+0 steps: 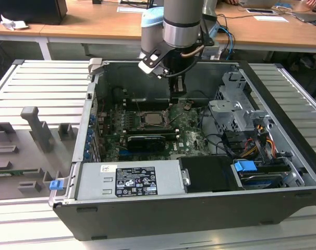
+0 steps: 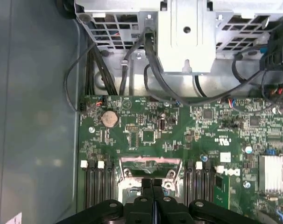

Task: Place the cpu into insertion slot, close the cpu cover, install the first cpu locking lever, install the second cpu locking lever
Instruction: 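Close the cpu cover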

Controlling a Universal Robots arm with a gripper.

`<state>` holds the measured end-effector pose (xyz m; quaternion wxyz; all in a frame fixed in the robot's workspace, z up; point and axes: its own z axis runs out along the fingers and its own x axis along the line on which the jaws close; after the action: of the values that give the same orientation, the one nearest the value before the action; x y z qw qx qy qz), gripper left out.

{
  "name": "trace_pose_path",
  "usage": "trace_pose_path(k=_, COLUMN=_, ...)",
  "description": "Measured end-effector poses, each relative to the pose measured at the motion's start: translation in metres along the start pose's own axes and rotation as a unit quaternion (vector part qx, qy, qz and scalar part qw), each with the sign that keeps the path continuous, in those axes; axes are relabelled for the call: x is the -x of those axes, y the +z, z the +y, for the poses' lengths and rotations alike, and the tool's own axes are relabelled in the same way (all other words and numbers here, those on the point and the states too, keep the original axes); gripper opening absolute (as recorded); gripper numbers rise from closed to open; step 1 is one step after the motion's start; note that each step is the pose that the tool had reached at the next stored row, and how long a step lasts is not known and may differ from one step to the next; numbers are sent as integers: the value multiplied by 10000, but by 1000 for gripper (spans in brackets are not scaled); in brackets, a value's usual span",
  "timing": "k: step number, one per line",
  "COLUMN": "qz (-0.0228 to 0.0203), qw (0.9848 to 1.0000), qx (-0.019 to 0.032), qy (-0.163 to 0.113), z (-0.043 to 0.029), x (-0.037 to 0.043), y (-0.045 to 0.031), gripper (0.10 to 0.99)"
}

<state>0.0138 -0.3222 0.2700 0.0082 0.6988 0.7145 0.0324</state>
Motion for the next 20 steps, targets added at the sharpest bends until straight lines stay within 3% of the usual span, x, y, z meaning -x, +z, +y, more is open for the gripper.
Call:
trace_pose_path(k=9, qz=4, qw=10000, qx=-23, qy=-70, z=239, x=6, y=35, gripper=106)
trace_pose_path(k=20, qz=7, qw=9999, qx=-29, qy=-108, z=395, x=11, y=98, gripper=106)
